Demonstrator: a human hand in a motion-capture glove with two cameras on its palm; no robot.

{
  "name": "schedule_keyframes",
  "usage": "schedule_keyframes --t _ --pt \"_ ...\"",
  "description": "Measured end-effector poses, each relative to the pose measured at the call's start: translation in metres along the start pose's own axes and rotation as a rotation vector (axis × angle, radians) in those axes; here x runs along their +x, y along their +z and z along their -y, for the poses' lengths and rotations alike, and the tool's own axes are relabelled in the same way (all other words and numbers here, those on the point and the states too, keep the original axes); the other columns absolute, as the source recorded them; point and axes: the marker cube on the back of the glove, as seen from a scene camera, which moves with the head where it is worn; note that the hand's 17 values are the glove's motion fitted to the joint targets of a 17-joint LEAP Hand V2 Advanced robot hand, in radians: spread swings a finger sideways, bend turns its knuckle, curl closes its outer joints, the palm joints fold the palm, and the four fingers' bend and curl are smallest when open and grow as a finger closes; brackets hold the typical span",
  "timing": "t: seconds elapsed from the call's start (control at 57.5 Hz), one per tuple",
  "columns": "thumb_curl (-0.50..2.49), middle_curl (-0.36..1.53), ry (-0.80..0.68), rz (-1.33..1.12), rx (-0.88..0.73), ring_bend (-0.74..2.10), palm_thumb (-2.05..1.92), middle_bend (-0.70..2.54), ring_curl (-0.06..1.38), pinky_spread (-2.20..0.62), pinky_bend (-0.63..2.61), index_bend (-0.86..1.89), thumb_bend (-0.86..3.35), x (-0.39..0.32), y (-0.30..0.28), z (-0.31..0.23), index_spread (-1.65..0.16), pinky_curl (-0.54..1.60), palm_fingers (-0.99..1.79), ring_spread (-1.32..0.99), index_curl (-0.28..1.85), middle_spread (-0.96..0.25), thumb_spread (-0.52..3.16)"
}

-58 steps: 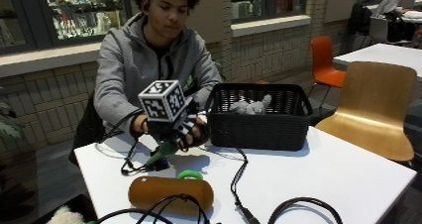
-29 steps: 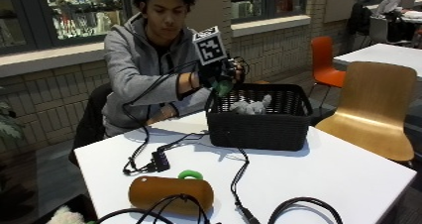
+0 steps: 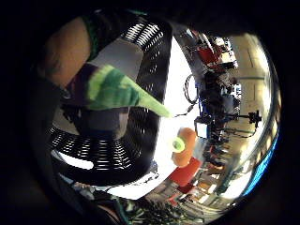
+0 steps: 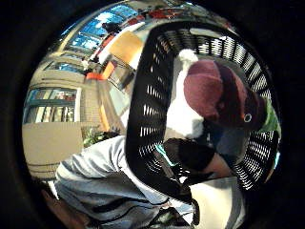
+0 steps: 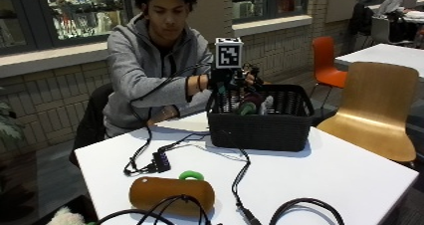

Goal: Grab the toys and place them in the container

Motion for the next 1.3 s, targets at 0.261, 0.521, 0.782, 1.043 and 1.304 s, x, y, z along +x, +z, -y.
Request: schedule_keyframes --t 0.261,0.521,0.782,1.043,1.304 --pt "0.37 0.63 0.089 0.047 0.105 0.56 0.07 0.32 0.36 0.02 0.79 0.04 -0.02 0.030 -0.017 -0.025 -0.25 0.39 -0.21 -0.16 0.20 -0.03 1.24" --pt "0.35 0.58 0.319 -0.035 0.152 0.55 0.10 0.34 0.35 0.04 0.76 0.07 -0.01 0.121 -0.033 -0.110 -0.26 0.37 -0.13 -0.15 0.14 -0.02 1.25" --pt "0.35 0.54 0.796 -0.014 -0.092 0.54 0.14 0.33 0.34 0.04 0.81 0.08 -0.01 0.274 0.037 -0.205 -0.27 0.38 -0.14 -0.15 0.12 -0.01 1.25" --pt "0.34 0.47 0.935 0.123 -0.199 0.45 0.13 0.18 0.32 0.05 1.02 0.01 -0.01 0.316 0.125 -0.213 -0.28 0.42 -0.20 -0.10 0.08 0.01 1.18" --pt "0.37 0.59 0.947 0.044 0.038 1.37 0.35 0.58 0.55 -0.21 1.32 -0.09 0.10 0.325 0.137 -0.210 -0.32 0.47 0.37 -0.25 -0.04 -0.08 1.37"
